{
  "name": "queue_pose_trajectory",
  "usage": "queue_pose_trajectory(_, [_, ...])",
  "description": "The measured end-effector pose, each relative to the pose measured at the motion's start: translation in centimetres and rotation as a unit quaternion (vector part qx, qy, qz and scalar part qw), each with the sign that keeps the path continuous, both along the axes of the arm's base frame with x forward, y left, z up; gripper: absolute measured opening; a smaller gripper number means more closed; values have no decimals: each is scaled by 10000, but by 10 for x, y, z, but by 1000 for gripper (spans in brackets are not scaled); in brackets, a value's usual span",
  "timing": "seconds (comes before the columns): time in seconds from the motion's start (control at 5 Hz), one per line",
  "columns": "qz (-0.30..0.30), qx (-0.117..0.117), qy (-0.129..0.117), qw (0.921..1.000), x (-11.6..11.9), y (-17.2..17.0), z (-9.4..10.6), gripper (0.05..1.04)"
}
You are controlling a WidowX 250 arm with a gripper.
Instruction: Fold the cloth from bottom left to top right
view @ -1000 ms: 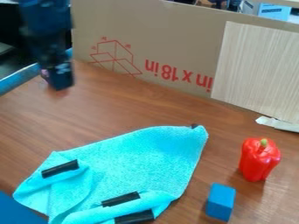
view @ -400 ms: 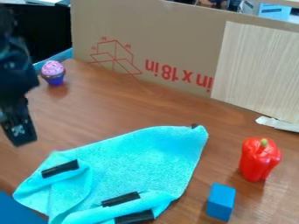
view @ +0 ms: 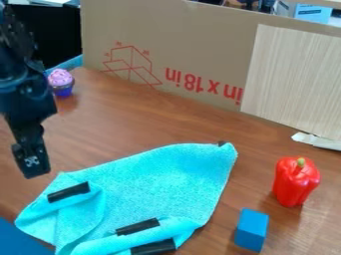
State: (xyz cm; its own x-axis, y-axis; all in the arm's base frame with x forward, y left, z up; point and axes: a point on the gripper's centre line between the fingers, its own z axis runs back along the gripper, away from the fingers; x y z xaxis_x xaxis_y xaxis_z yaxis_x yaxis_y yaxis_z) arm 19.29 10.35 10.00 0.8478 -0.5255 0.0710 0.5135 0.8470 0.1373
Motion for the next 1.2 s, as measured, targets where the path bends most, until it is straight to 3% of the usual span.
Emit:
queue_pose_trajectory(0.6, [-577, 136, 77, 9982, -9, -8, -17, 1001])
queue_pose_trajectory(1.0, [-885, 466, 302, 9945, -21, -14, -33, 1001])
queue_pose_trajectory(1.2, [-836, 513, 475, 9940, -20, -16, -41, 1001])
